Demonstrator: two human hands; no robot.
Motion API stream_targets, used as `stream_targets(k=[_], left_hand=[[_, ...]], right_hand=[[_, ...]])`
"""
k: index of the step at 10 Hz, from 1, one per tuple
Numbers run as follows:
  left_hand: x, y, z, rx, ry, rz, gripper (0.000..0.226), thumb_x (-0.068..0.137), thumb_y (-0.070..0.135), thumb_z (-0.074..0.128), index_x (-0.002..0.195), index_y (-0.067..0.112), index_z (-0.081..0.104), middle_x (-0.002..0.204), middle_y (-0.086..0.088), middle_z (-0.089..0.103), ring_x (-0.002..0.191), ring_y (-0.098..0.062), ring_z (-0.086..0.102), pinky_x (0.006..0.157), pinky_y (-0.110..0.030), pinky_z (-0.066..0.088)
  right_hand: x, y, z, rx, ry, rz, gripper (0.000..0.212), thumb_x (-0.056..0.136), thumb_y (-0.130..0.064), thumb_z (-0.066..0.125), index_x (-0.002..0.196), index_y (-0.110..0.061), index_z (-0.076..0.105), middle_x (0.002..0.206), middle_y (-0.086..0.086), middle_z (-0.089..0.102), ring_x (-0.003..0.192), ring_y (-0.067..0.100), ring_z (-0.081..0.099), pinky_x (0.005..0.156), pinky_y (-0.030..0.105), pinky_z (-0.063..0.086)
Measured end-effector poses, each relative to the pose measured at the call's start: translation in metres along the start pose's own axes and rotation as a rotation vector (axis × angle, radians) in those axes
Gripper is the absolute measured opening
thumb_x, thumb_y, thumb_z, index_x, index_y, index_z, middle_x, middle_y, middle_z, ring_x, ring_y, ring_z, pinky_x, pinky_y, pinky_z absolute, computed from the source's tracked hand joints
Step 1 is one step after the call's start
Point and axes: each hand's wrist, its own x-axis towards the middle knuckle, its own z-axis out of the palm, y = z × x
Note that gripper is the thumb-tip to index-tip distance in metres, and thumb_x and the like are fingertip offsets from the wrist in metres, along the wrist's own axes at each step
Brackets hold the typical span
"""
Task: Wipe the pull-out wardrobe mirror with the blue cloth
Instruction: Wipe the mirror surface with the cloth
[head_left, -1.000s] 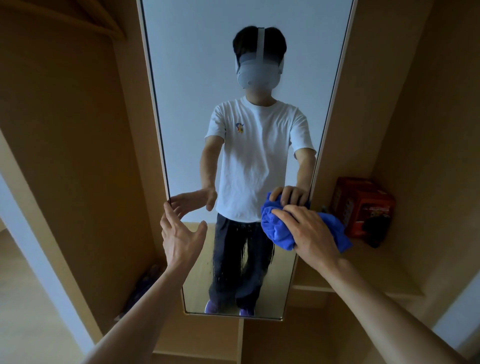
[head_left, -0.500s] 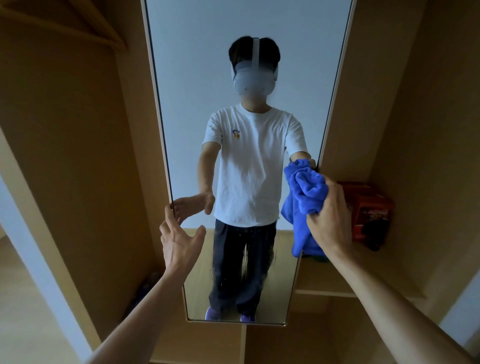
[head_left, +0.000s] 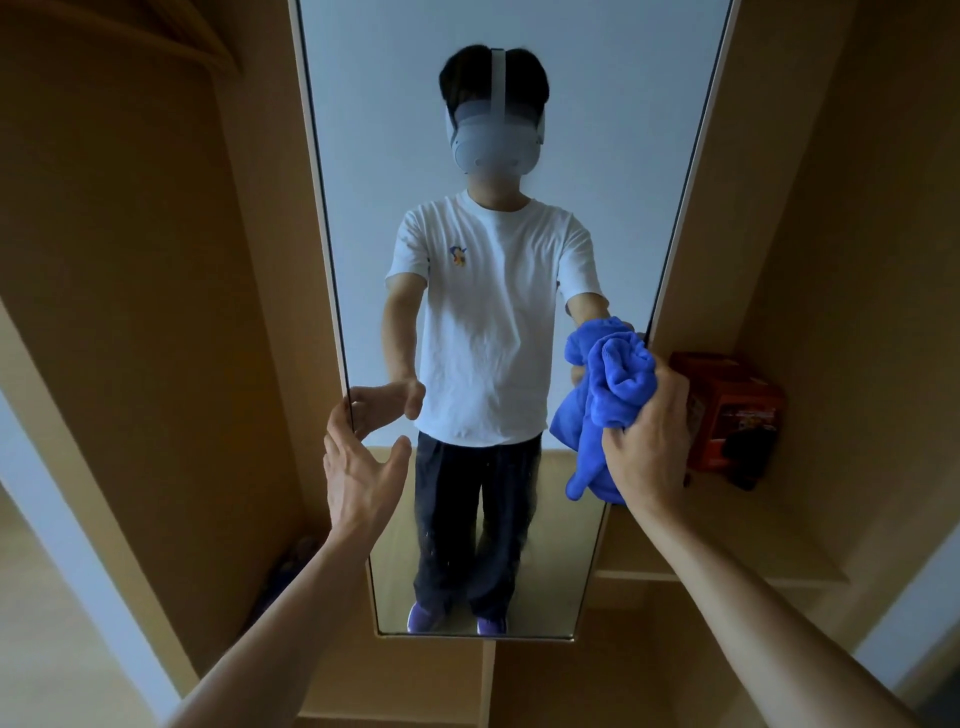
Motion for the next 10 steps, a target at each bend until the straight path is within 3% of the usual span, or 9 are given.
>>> stream_targets(k=[1, 2, 3, 5, 6, 8, 10], left_hand=[[0.0, -0.003, -0.006, 0.001, -0.037, 0.035, 0.082, 0.091, 0.034, 0.067, 0.154, 0.027, 0.015, 0.156, -0.005, 0.034, 0.137, -0.028, 0.04, 0.104, -0.053, 0.045], [0.002, -0.005, -0.011, 0.002, -0.075, 0.046, 0.082, 0.09, 0.034, 0.065, 0.154, 0.026, 0.015, 0.156, -0.004, 0.033, 0.137, -0.029, 0.041, 0.103, -0.055, 0.047], [0.001, -0.004, -0.018, -0.003, -0.129, 0.061, 0.085, 0.079, 0.039, 0.057, 0.153, 0.027, 0.016, 0.154, -0.003, 0.033, 0.135, -0.027, 0.041, 0.099, -0.055, 0.049], [0.002, -0.008, -0.032, -0.082, -0.201, 0.1, 0.084, 0.075, 0.031, 0.057, 0.151, 0.028, 0.021, 0.149, 0.005, 0.04, 0.138, -0.019, 0.04, 0.105, -0.05, 0.045], [0.005, -0.013, -0.038, -0.122, -0.241, 0.134, 0.085, 0.07, 0.019, 0.056, 0.148, 0.03, 0.024, 0.145, 0.019, 0.042, 0.139, -0.01, 0.037, 0.106, -0.044, 0.041], [0.015, -0.016, -0.049, -0.127, -0.345, 0.18, 0.087, 0.066, 0.015, 0.05, 0.147, 0.035, 0.025, 0.153, 0.017, 0.038, 0.145, -0.012, 0.035, 0.102, -0.041, 0.04], [0.021, -0.019, -0.059, -0.117, -0.436, 0.112, 0.081, 0.078, 0.02, 0.05, 0.148, 0.046, 0.018, 0.155, 0.01, 0.035, 0.133, -0.018, 0.044, 0.089, -0.04, 0.046]], right_hand=[[-0.019, 0.007, 0.004, -0.115, -0.083, 0.053, 0.1, 0.073, -0.091, 0.012, 0.135, -0.018, 0.04, 0.131, 0.011, 0.056, 0.109, 0.03, 0.057, 0.091, 0.035, 0.042], [-0.018, -0.006, 0.011, -0.106, -0.086, 0.055, 0.048, 0.094, -0.05, 0.047, 0.132, -0.02, 0.044, 0.127, 0.01, 0.059, 0.104, 0.023, 0.058, 0.09, 0.033, 0.044], [-0.012, -0.018, 0.026, -0.032, -0.154, 0.011, 0.018, 0.091, -0.02, 0.061, 0.107, -0.013, 0.057, 0.094, 0.007, 0.065, 0.084, 0.017, 0.065, 0.07, 0.04, 0.056], [-0.035, -0.051, 0.062, -0.003, -0.235, 0.014, 0.03, 0.093, -0.02, 0.058, 0.115, 0.001, 0.057, 0.1, 0.013, 0.063, 0.09, 0.026, 0.064, 0.071, 0.043, 0.054], [-0.041, -0.065, 0.077, 0.015, -0.237, 0.028, 0.028, 0.093, -0.013, 0.059, 0.118, 0.0, 0.057, 0.103, 0.013, 0.063, 0.093, 0.025, 0.065, 0.072, 0.039, 0.055], [-0.055, -0.086, 0.099, -0.03, -0.279, 0.033, 0.039, 0.09, -0.004, 0.06, 0.128, 0.0, 0.054, 0.117, 0.014, 0.062, 0.104, 0.029, 0.064, 0.081, 0.047, 0.056], [-0.075, -0.111, 0.122, -0.081, -0.256, -0.023, 0.061, 0.085, 0.002, 0.065, 0.142, -0.007, 0.047, 0.132, 0.007, 0.051, 0.117, 0.025, 0.057, 0.087, 0.035, 0.054]])
